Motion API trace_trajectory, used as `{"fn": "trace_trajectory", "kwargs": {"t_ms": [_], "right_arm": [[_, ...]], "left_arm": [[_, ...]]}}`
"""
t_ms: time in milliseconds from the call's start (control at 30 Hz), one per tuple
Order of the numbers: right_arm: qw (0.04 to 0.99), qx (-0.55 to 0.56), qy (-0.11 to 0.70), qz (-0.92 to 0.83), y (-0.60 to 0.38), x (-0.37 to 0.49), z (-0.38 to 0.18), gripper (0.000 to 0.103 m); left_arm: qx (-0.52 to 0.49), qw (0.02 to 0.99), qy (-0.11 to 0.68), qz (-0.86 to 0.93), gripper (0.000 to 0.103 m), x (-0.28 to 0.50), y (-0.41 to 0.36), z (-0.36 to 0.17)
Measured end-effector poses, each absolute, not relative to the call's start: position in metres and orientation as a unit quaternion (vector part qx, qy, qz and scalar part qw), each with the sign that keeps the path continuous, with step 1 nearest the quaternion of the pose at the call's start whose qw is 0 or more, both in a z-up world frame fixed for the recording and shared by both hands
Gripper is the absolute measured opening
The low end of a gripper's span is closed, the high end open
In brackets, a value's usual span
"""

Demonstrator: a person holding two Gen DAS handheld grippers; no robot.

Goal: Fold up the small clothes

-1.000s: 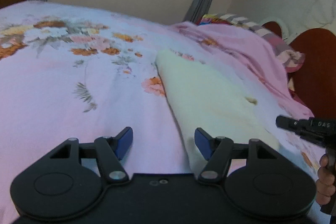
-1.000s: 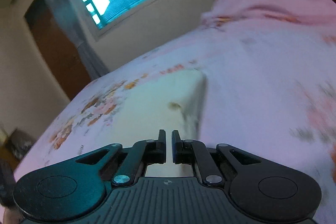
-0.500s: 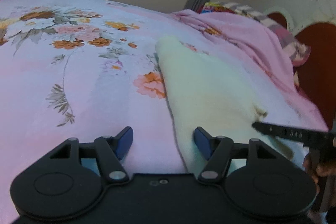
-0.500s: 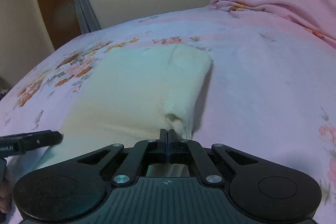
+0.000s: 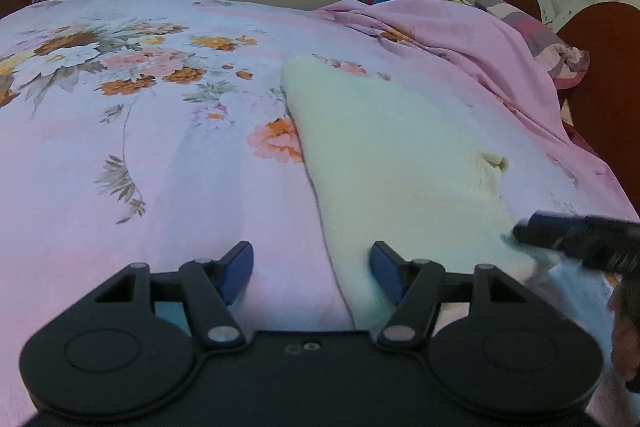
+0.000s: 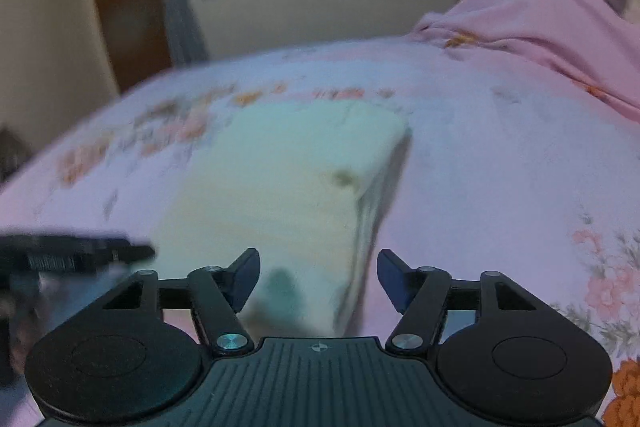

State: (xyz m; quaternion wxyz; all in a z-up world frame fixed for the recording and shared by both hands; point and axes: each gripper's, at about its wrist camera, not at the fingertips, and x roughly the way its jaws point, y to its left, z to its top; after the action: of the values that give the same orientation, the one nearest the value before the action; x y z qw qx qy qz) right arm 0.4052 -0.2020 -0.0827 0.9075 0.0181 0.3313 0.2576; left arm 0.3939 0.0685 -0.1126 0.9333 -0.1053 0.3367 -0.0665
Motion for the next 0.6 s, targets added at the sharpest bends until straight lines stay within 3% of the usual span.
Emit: {"fn": "trace_trajectory", "kwargs": {"t_ms": [300, 433, 600], "right_arm": [[0.9, 0.031, 0.351, 0.255, -0.204, 0.402, -0.088, 0.064], [0.913, 0.046, 0.316, 0.253, -0.215, 0.401, -0.073, 0.064], [0.903, 0.132, 0.318, 0.257, -0.235, 0.433, -0.069, 0.064]], "left_arm": [[-0.078, 0.936, 0.34, -0.054, 0.069, 0.389, 0.062, -0.108], [-0.057, 0.943, 0.325, -0.039, 0.068, 0.389, 0.064, -0.1], [-0.145, 0.936, 0.314, -0.066, 0.068, 0.405, 0.091, -0.098]]}}
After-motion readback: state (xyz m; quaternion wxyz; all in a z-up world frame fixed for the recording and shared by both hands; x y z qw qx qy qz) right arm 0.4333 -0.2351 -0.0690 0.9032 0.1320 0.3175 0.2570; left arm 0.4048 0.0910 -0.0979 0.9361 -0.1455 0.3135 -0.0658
